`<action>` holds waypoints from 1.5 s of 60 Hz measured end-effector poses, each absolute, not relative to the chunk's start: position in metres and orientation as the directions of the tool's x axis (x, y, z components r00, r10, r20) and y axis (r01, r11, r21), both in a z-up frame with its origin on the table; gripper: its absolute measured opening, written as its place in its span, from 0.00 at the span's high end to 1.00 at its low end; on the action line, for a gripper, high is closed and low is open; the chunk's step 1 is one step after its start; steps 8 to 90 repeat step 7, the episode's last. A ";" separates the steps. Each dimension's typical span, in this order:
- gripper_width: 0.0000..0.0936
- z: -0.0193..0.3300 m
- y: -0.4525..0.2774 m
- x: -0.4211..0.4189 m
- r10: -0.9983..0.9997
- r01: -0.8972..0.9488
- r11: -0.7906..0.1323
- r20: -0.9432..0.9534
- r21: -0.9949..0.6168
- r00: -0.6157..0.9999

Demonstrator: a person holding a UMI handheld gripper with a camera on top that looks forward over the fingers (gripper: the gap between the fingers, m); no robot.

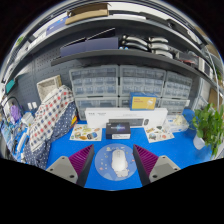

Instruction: Arrange mouse

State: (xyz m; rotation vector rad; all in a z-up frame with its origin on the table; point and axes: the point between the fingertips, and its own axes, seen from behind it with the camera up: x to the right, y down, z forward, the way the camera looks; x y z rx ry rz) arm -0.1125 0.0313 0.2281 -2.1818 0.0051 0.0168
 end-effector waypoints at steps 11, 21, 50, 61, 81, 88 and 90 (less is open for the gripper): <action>0.17 0.228 0.028 -0.112 -0.002 -0.013 -0.576 -0.014 -0.817 1.000; 0.17 0.228 0.028 -0.112 -0.002 -0.013 -0.576 -0.014 -0.817 1.000; 0.17 0.228 0.028 -0.112 -0.002 -0.013 -0.576 -0.014 -0.817 1.000; 0.17 0.228 0.028 -0.112 -0.002 -0.013 -0.576 -0.014 -0.817 1.000; 0.17 0.228 0.028 -0.112 -0.002 -0.013 -0.576 -0.014 -0.817 1.000; 0.17 0.228 0.028 -0.112 -0.002 -0.013 -0.576 -0.014 -0.817 1.000; 0.17 0.228 0.028 -0.112 -0.002 -0.013 -0.576 -0.014 -0.817 1.000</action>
